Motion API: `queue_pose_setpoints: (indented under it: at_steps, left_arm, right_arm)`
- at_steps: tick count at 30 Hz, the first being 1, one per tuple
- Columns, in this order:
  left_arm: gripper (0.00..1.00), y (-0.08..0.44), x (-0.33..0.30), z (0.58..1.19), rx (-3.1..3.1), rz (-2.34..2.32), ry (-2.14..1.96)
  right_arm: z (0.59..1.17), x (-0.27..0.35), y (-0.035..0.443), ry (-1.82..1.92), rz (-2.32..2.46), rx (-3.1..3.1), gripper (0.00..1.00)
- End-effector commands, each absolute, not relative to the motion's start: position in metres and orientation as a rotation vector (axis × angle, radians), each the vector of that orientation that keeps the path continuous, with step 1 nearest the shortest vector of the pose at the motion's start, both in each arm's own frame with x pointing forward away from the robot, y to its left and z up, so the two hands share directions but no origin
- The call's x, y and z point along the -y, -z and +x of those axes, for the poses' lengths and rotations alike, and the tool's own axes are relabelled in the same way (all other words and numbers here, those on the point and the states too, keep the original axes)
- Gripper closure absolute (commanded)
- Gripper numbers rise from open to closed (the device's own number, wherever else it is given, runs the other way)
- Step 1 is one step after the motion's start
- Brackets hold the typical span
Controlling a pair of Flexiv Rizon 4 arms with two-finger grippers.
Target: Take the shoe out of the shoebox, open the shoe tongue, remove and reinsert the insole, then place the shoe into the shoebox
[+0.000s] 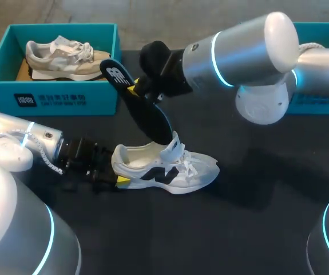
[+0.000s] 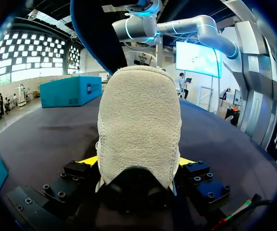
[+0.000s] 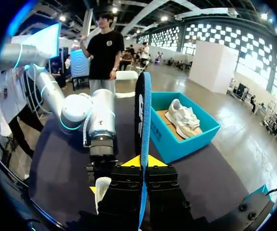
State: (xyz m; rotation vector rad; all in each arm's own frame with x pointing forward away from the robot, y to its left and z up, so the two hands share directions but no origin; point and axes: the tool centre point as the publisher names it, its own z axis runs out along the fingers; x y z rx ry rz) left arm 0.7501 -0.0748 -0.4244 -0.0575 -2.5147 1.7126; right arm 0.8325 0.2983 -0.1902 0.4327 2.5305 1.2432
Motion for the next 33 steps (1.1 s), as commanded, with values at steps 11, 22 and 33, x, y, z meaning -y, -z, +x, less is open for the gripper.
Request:
queue_pose_setpoints:
  at_steps: [11,22,33]
  left_arm:
    - [1.0,0.428,0.076,0.75,2.516,-0.056,-1.713]
    - [1.0,0.428,0.076,0.75,2.516,-0.056,-1.713]
    - [1.0,0.428,0.076,0.75,2.516,-0.056,-1.713]
  right_arm:
    - [0.834,-0.294,0.169,-1.489,0.469,-2.514,1.0]
    - [0.831,-0.276,0.128,-1.795,0.527,-2.525,1.0]
    - [0.824,-0.236,0.085,-1.794,0.53,-2.668,1.0]
